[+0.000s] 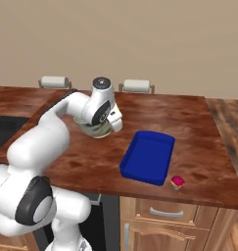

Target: Place the bowl with donut and the cupcake onto the tray.

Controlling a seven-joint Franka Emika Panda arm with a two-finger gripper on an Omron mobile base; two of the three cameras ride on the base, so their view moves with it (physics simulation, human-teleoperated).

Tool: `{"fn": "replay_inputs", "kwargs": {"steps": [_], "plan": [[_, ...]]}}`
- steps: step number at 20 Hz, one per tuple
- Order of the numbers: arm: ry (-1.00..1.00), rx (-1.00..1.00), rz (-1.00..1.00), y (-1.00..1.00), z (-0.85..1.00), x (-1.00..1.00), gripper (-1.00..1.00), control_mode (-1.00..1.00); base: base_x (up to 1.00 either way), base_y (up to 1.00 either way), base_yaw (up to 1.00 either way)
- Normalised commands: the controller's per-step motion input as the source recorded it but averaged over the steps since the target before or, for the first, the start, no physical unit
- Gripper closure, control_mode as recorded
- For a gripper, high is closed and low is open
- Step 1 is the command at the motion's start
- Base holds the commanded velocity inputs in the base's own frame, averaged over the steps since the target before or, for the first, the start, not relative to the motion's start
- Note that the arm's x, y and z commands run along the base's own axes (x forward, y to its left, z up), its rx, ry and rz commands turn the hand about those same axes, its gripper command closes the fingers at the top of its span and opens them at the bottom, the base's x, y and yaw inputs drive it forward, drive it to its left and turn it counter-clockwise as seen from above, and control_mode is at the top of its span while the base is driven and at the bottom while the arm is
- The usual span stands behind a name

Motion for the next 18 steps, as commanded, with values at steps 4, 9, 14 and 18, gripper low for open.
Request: {"fn": "replay_inputs", "kwargs": {"steps": [4,9,14,18], "plan": [[0.0,0.05,-0.19,-0.9,0.16,0.05,1.0,-1.0,0.0,0.0,0.0],[-0.02,0.05,-0.13,-0.99,-0.2,-0.05,1.0,-1.0,0.0,0.0,0.0],[-0.13,0.11,-0.02,-0.77,-0.27,-0.17,1.0,-1.0,0.0,0.0,0.0],[-0.09,0.1,0.0,-0.49,-0.11,-0.01,1.0,-1.0,0.0,0.0,0.0]]}}
